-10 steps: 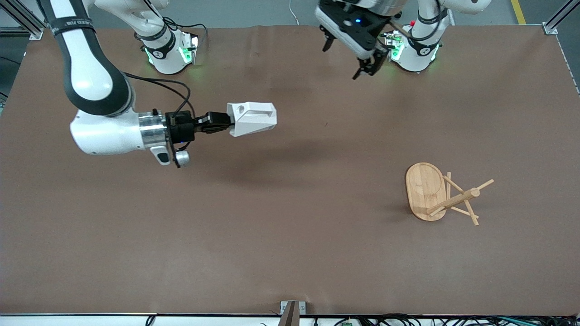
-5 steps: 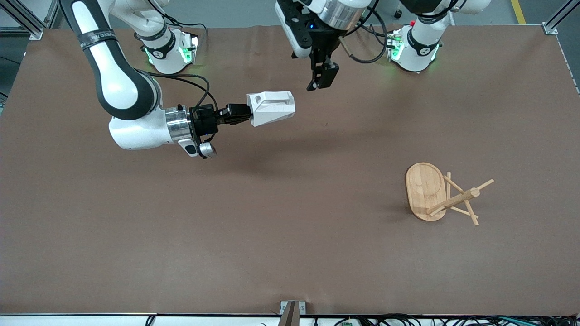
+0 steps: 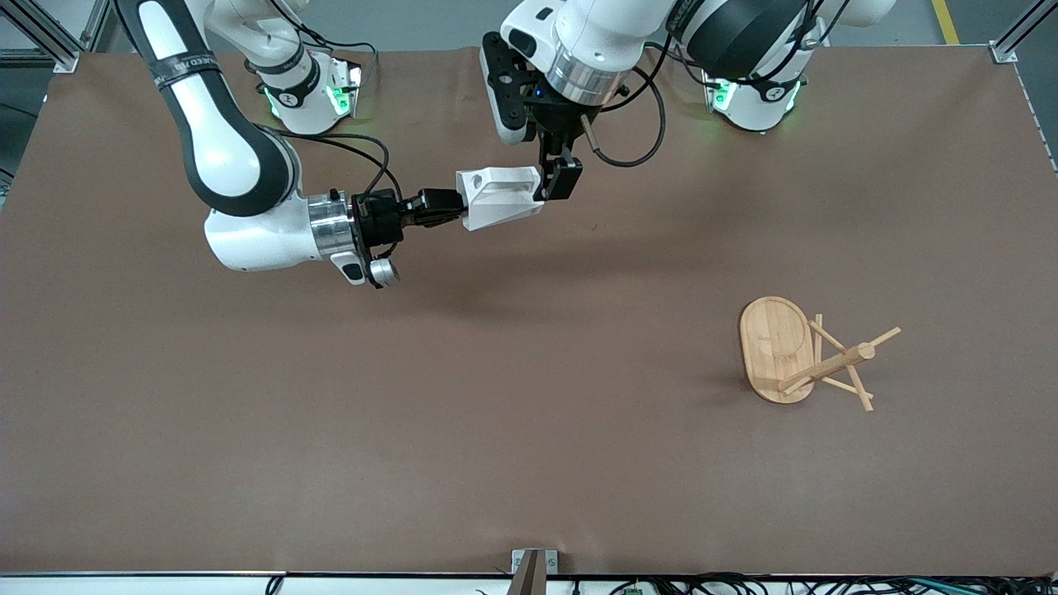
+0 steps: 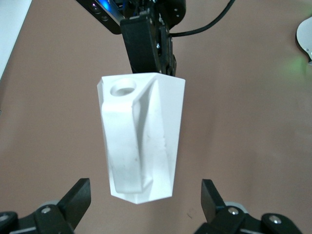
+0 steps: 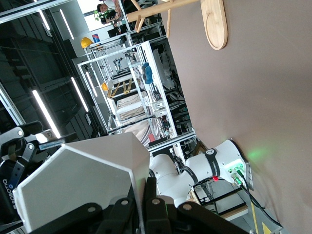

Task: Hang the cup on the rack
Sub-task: 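Grasp the cup's free end with the left gripper beside the right gripper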

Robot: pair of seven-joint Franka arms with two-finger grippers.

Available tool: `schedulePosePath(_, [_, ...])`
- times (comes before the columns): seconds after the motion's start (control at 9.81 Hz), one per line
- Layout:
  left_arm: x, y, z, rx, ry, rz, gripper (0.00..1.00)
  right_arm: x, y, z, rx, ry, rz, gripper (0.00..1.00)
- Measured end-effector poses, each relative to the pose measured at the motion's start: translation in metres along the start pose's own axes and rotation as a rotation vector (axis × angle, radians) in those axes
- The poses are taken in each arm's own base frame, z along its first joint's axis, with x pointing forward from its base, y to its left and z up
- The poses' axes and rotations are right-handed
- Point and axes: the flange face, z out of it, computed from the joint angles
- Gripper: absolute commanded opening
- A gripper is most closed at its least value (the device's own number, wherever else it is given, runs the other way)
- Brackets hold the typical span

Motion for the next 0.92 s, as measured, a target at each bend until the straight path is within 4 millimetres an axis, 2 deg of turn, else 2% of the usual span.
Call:
schedulePosePath(0.51, [0.002,-0.013,0.028,-0.007,0.006,-0.012,1.0,-0.001,-0.001,0.002,0.001,-0.004,-0.001,0.0])
schedulePosePath(0.61, [0.001,-0.015,0.036,-0.015,-0.001,-0.015,0.96,-0.001,-0.001,0.004,0.002,-0.004,-0.001,0.0])
schedulePosePath(0.71, [0.001,-0.016,0.042,-0.023,-0.007,-0.016,0.76,-0.001,-0.001,0.004,0.003,0.0,0.0,0.0])
schedulePosePath(0.82, [0.001,-0.017,0.046,-0.026,-0.01,-0.009,0.45,0.0,0.002,0.003,0.0,0.007,0.003,0.0])
schedulePosePath(0.92, [0.001,-0.017,0.048,-0.029,-0.012,0.008,0.21,0.001,0.002,0.002,-0.002,0.017,0.004,0.01])
